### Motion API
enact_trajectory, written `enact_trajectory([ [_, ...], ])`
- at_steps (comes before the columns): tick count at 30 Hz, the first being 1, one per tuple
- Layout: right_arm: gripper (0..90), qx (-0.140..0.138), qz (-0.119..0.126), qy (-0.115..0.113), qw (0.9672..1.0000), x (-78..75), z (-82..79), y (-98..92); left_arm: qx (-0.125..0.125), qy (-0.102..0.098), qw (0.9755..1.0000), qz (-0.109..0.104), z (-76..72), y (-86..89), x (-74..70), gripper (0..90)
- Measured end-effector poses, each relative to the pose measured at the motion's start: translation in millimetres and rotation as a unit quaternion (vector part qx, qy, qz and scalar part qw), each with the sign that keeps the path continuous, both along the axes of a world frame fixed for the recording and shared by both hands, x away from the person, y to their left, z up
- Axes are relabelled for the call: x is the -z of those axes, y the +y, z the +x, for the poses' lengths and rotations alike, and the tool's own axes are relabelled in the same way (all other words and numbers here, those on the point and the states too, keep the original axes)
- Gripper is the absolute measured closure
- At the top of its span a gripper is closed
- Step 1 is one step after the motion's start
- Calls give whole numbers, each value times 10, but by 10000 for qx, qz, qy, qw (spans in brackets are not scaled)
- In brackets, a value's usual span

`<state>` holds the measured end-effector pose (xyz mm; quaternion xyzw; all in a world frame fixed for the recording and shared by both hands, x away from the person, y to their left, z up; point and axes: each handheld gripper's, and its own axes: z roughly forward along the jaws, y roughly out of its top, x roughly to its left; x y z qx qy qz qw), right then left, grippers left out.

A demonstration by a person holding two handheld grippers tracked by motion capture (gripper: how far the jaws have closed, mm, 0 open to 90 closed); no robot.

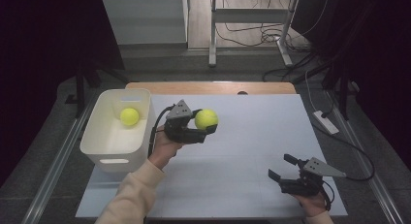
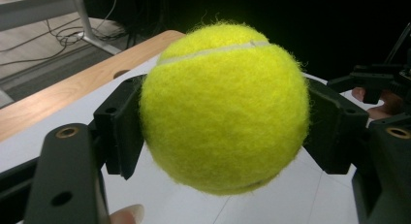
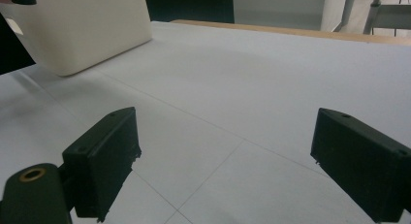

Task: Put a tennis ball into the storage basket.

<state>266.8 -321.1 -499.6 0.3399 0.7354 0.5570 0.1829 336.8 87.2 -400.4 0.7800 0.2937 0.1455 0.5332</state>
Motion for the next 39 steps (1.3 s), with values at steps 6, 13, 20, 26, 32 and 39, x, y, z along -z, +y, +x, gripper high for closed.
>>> enact_trajectory([
  [6,100,-12,152,45,9999,-19,-8,-3,-119,-38,9999,3,-14,82,-60,266],
  [13,100,-1,140,30,9999,-16,-8,-9,-236,-104,9997,-23,-35,173,-142,266],
  [20,100,-6,128,33,9999,-13,-6,-11,-382,-143,9992,-50,-38,299,-197,266],
  [26,100,-13,103,20,9999,-11,-3,-6,-508,-178,9985,-59,-49,391,-232,266],
  [32,100,-9,99,22,9999,-11,-6,-2,-646,-218,9977,-68,-51,504,-272,266],
  [39,100,-12,91,40,10000,-12,-7,-3,-779,-226,9967,-82,-46,605,-291,265],
])
